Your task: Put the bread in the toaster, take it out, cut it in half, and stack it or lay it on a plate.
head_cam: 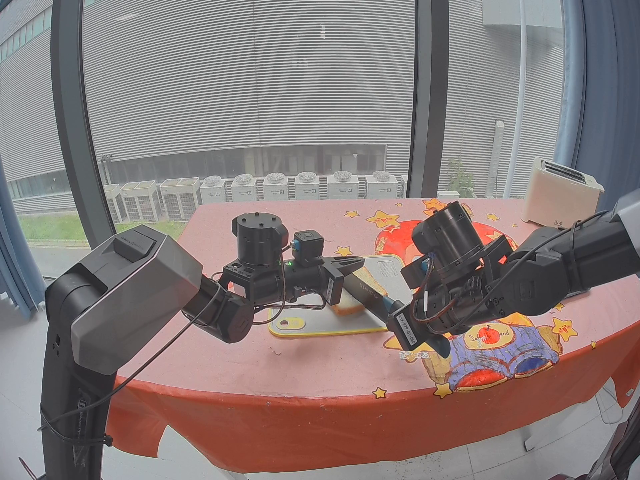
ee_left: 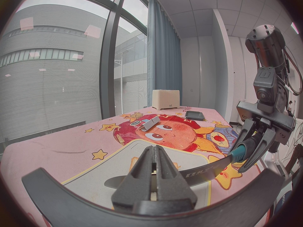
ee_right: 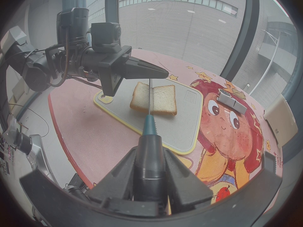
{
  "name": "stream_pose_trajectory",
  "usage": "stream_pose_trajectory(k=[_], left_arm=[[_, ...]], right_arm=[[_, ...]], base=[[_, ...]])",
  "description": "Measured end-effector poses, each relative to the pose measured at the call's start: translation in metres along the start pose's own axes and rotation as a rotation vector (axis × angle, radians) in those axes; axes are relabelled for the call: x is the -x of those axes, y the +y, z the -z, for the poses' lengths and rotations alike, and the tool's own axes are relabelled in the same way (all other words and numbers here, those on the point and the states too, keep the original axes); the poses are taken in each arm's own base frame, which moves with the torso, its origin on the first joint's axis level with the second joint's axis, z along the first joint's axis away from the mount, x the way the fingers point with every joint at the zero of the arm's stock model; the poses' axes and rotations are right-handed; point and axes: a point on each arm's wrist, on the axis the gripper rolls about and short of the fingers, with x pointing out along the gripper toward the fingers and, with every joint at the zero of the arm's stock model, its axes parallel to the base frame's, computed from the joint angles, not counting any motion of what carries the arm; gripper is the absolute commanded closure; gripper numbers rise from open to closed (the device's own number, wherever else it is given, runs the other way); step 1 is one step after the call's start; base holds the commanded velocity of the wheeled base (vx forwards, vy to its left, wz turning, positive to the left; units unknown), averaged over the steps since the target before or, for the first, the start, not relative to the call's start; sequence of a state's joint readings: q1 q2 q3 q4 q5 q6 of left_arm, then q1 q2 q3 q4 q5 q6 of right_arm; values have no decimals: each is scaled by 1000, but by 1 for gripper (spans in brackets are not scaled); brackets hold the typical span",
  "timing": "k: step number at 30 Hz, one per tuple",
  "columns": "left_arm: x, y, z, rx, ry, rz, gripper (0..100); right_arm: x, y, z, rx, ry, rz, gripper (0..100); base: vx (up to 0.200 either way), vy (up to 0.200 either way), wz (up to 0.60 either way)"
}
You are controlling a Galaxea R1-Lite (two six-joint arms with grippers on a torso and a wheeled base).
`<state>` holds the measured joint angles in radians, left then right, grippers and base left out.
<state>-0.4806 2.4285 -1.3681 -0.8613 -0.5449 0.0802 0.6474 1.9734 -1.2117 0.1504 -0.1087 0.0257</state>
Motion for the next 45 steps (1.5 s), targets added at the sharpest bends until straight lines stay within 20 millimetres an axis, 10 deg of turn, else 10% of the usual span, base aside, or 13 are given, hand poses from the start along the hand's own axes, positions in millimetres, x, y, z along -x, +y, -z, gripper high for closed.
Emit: stream_pose_trajectory(k=[45], left_arm=[[-2, -1, 6, 9, 15, 2, 100]], right_arm=[[-6, 1, 7, 5, 33, 4, 100]], base=[[0, 0, 0]])
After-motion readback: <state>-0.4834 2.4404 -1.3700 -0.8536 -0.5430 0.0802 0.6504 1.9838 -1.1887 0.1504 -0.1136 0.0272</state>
